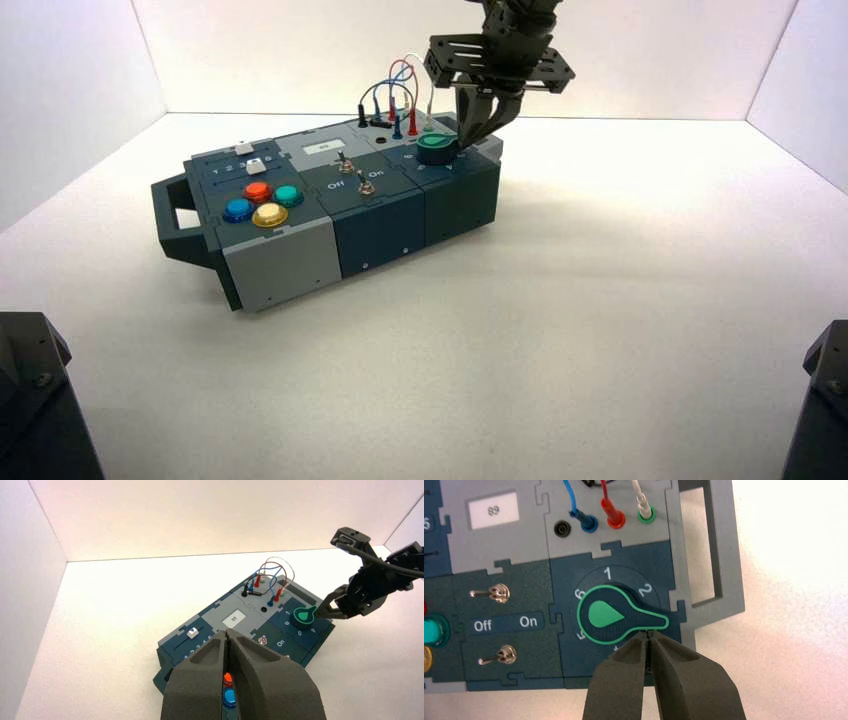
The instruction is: Turn the knob to position 2.
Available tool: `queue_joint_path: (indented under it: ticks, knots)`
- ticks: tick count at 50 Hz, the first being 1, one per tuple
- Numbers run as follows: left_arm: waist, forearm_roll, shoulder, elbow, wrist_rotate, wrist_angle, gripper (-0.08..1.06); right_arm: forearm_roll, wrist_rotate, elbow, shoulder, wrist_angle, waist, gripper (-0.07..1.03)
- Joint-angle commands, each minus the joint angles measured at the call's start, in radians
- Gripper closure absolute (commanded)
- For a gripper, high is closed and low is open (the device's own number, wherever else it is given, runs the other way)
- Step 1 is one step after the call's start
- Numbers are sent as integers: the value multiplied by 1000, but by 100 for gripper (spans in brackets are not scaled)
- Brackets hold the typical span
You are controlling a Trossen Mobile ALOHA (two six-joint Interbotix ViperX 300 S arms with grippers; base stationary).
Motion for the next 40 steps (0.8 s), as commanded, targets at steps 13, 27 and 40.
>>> queue_joint_path:
  ticks: [13,27,40]
  knots:
    - [-5,-3,11,-14,3,-11,101,0,-2,-60,-3,9,-2,99]
    - [-5,-2,12,-14,3,-11,101,0,-2,-58,-5,11,-2,99]
    - [-5,-2,15,-15,3,-12,101,-2,0,-63,18,11,-15,99]
